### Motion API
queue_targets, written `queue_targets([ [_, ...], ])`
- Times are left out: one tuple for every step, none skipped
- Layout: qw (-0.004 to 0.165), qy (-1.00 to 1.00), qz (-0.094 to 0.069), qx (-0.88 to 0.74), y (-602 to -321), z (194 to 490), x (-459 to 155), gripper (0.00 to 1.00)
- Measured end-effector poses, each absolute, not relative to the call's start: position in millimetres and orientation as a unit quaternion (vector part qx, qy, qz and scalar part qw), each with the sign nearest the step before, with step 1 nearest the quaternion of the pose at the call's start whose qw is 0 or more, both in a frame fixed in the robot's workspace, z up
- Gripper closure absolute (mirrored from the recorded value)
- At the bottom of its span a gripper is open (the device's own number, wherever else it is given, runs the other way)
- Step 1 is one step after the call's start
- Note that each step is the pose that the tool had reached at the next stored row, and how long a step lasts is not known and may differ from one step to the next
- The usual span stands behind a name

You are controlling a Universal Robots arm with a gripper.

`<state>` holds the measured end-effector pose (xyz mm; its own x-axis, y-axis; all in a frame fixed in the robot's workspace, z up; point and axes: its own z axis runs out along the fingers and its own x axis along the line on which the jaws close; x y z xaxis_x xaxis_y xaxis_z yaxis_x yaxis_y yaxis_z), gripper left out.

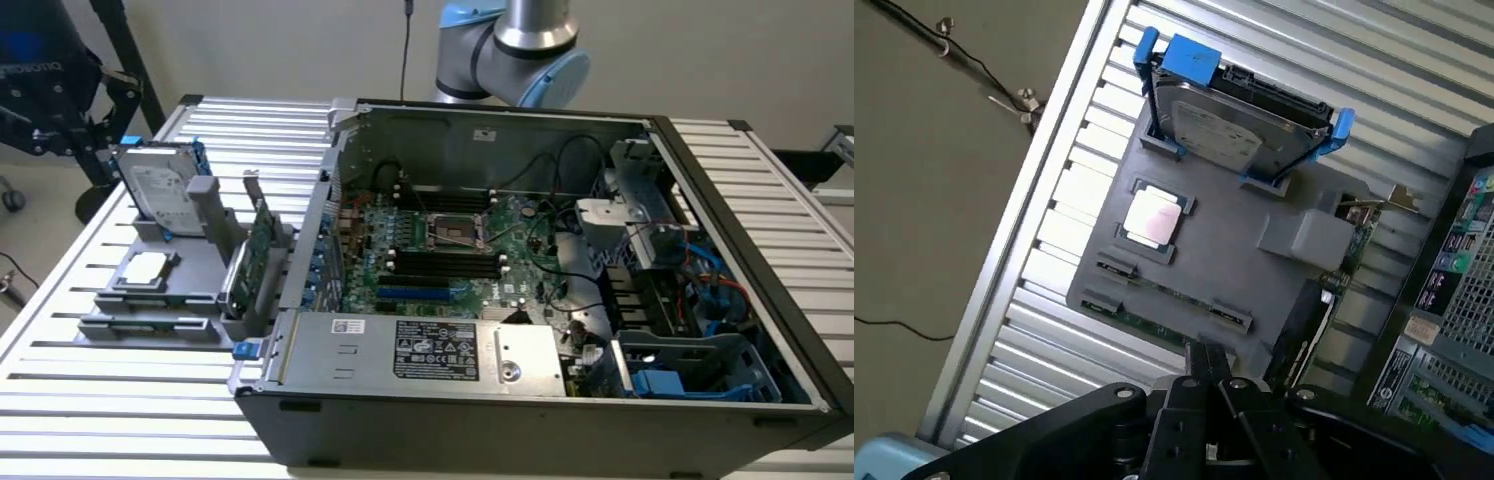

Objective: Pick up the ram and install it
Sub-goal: 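Pick up the ram and move it above insertion slot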

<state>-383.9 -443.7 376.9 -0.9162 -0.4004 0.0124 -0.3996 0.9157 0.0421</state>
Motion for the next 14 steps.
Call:
queue_targets([
  [0.011,-0.977,-0.019,0.213,-443.8,376.8,-383.8,0.89],
  [0.011,-0.975,-0.019,0.222,-443.7,376.7,-383.8,0.89],
  [0.011,-0.973,-0.019,0.231,-443.8,376.7,-383.8,0.89],
  [0.011,-0.971,-0.019,0.24,-443.7,376.6,-383.8,0.89],
  [0.011,-0.968,-0.019,0.248,-443.7,376.5,-383.8,0.89],
  [0.011,-0.966,-0.019,0.257,-443.8,376.5,-383.8,0.89],
  [0.012,-0.964,-0.019,0.266,-443.7,376.4,-383.8,0.89],
  [0.012,-0.961,-0.019,0.275,-443.7,376.4,-383.8,0.89],
  [0.012,-0.959,-0.018,0.284,-443.7,376.3,-383.8,0.89],
  [0.012,-0.956,-0.018,0.293,-443.7,376.2,-383.8,0.89],
  [0.012,-0.953,-0.018,0.301,-443.7,376.2,-383.8,0.89],
  [0.012,-0.951,-0.018,0.31,-443.7,376.2,-383.8,0.89],
  [0.013,-0.948,-0.018,0.318,-443.7,376.2,-383.9,0.89],
  [0.013,-0.945,-0.018,0.327,-443.8,376.2,-383.8,0.89],
])
